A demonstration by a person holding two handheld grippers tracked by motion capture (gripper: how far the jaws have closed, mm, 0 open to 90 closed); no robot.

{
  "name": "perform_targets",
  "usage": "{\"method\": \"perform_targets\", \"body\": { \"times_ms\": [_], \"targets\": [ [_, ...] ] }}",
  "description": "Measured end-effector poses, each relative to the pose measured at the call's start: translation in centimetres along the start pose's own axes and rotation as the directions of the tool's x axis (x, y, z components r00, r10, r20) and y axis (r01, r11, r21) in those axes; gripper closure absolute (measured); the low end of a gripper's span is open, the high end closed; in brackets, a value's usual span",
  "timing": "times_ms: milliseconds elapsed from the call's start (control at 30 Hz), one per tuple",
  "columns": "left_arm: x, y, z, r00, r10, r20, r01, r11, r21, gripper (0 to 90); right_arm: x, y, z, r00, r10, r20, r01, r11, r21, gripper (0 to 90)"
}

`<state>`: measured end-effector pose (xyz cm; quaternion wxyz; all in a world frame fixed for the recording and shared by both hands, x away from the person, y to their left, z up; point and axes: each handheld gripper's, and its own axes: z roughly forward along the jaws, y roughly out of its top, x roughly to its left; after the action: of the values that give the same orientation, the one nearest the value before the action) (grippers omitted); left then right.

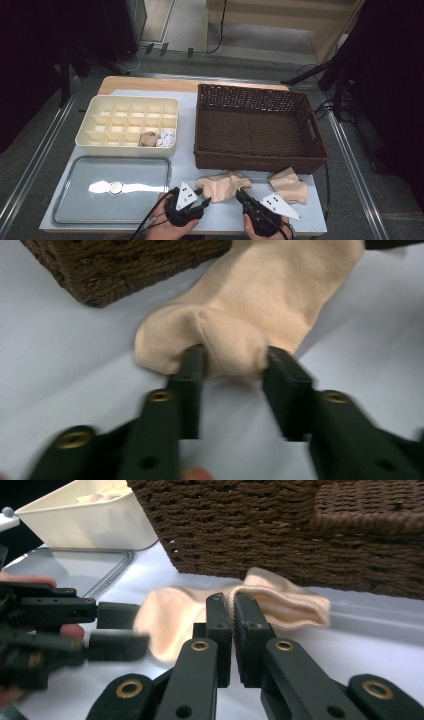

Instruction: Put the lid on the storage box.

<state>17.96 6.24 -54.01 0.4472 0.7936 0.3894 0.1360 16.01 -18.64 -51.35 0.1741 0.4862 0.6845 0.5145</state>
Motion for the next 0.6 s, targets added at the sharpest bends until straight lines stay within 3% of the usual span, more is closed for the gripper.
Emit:
{"method": "perform_targets", "body": {
  "times_ms": [133,300,467,567,600],
  "targets": [
    [0.8,0.3,-0.8,0.9971,-0.035,0.067,0.037,0.9989,-0.027,85.3,-0.3,-0.1,-0.8,0.9999,0.013,-0.008,-0.013,1.0,-0.012,87.2],
    [0.8,0.1,-1.8,0.9889,-0.009,0.148,0.012,0.9997,-0.022,87.6,0.1,-0.2,-1.8,0.9993,0.021,-0.032,-0.021,1.0,-0.023,87.2],
    [0.9,-0.2,-3.1,0.9709,0.026,0.238,-0.029,0.9995,0.011,87.7,0.9,-0.3,-3.1,0.998,0.03,-0.056,-0.032,0.999,-0.021,87.0],
    [1.4,-0.3,-3.8,0.9622,0.023,0.271,-0.029,0.9994,0.02,87.5,1.2,-0.5,-3.5,0.9985,0.026,-0.049,-0.026,1.0,-0.012,86.6],
    [1.6,-0.4,-3.8,0.9637,0.009,0.267,-0.013,0.9998,0.016,87.4,1.3,-0.6,-3.6,0.9984,0.026,-0.05,-0.026,1.0,-0.008,86.5]
  ]
}}
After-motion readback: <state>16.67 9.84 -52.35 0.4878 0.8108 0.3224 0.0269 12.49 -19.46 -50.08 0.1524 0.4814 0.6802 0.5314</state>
